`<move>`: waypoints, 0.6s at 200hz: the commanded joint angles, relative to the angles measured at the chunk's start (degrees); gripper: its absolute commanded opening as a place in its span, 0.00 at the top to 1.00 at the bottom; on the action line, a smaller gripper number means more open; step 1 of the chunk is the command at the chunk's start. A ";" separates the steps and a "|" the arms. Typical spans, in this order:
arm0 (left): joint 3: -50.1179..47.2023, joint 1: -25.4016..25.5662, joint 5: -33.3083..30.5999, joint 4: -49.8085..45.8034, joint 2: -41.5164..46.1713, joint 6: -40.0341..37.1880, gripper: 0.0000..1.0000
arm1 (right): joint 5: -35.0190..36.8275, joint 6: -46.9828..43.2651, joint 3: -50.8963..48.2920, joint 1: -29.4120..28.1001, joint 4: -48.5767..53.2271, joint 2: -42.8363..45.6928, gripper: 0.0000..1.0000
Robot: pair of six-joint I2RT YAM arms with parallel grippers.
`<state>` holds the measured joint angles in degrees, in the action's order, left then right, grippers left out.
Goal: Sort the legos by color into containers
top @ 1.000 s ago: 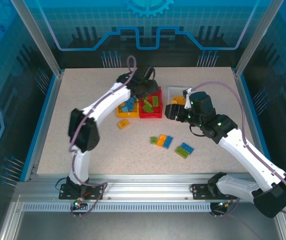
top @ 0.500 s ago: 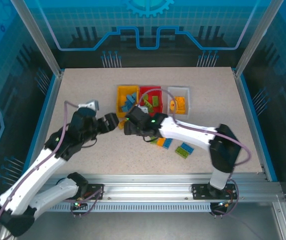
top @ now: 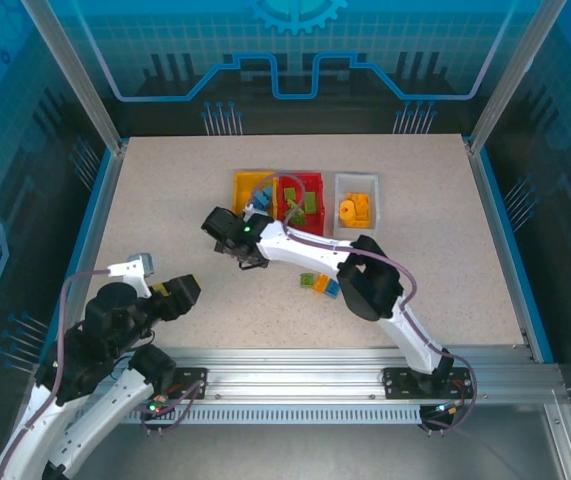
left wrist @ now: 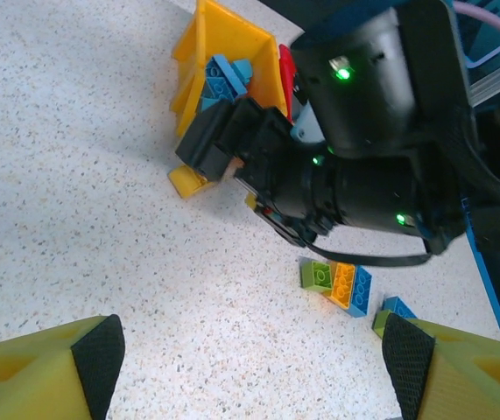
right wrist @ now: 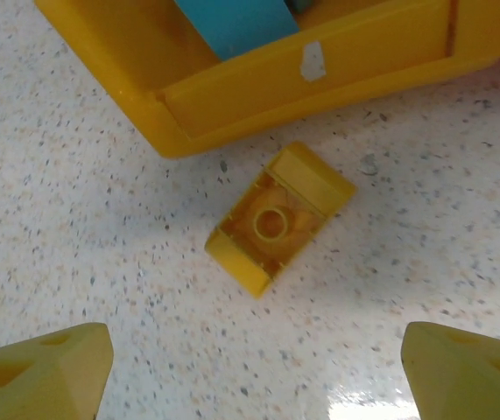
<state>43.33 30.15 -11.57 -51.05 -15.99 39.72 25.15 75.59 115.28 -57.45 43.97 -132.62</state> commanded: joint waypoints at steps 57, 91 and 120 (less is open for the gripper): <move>1.25 -0.13 2.51 -1.11 -1.67 2.01 0.20 | 3.70 4.87 12.34 1.64 8.51 -11.62 0.14; 1.37 -0.16 3.18 -1.16 -1.71 2.02 0.22 | 3.31 4.50 18.56 2.27 12.13 -16.10 0.15; 1.60 -0.18 3.48 -1.03 -1.76 2.02 0.22 | 3.14 5.53 18.91 2.60 13.00 -17.43 0.19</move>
<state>43.35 30.15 -9.52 -51.86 -17.26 40.64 26.85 79.15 132.73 -55.81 53.43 -147.46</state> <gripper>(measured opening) 0.780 0.834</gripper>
